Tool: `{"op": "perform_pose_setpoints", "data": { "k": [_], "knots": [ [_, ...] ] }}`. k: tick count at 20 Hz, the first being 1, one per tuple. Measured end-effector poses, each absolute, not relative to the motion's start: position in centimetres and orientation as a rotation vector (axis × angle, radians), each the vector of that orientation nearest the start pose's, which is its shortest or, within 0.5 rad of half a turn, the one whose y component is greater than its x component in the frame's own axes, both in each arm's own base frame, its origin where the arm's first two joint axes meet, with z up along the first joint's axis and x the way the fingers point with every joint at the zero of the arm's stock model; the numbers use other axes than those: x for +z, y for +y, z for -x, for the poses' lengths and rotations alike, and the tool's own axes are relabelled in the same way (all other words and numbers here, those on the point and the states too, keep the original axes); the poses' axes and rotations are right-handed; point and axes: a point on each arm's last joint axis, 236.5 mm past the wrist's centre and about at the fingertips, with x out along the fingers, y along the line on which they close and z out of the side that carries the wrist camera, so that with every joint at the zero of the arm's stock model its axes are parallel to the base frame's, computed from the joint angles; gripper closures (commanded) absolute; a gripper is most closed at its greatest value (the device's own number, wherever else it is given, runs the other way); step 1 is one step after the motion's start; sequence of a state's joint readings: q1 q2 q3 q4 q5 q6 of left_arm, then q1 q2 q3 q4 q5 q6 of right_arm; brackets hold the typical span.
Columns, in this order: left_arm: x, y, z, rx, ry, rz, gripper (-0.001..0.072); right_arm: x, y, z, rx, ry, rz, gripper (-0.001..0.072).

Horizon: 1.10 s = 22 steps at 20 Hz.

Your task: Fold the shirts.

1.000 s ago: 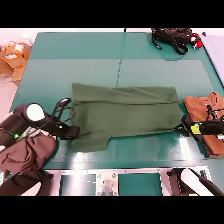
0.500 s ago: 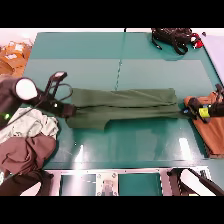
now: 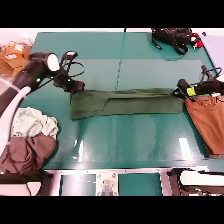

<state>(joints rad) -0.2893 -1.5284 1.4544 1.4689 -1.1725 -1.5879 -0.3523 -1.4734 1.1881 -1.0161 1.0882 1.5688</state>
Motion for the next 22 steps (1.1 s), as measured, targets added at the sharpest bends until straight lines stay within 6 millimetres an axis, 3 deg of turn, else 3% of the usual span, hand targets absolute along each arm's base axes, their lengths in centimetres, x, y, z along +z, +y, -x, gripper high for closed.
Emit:
{"op": "perform_pose_setpoints", "data": {
  "k": [1, 2, 3, 5, 6, 8, 9, 12, 14, 22],
  "knots": [
    [0.4, -15.3, -44.3, -0.293, 1.241, -0.08, 0.0169, -3.2, -3.8, -43.6, -0.05, 1.211, -0.781, 0.0445],
    [-0.1, -15.3, -45.5, -0.286, 1.224, -0.084, 0.0104, -3.7, -3.9, -44.8, -0.046, 1.201, -0.785, 0.0436],
    [-0.2, -15.2, -46.9, -0.273, 1.192, -0.079, 0.0112, -3.9, -4.2, -45.9, -0.04, 1.187, -0.782, 0.0434],
    [0.5, -14.1, -49.4, -0.228, 1.132, -0.04, 0.0111, -3.2, -5.5, -48.1, -0.025, 1.139, -0.753, 0.0284],
    [1.0, -12.8, -50.5, -0.192, 1.115, -0.012, 0.0111, -2.6, -6.6, -48.7, -0.024, 1.121, -0.732, 0.0255],
    [2.1, -10.0, -51.5, -0.128, 1.108, 0.041, 0.0111, -1.9, -8.9, -48.5, -0.02, 1.131, -0.686, 0.0231],
    [2.1, -8.7, -51.4, -0.1, 1.129, 0.061, 0.0112, -1.9, -9.8, -47.9, -0.02, 1.15, -0.676, 0.0165],
    [2.1, -6.6, -50.6, -0.059, 1.188, 0.104, 0.0111, -3.4, -11.7, -45.7, -0.008, 1.234, -0.665, 0.0164],
    [2.1, -6.9, -50.0, -0.078, 1.218, 0.14, 0.0112, -4.9, -11.4, -44.7, 0.036, 1.296, -0.662, 0.0097],
    [3.1, -11.1, -49.0, -0.247, 1.25, 0.281, 0.0113, -10.4, -9.5, -43.0, 0.204, 1.43, -0.696, 0.0099]
  ]
}}
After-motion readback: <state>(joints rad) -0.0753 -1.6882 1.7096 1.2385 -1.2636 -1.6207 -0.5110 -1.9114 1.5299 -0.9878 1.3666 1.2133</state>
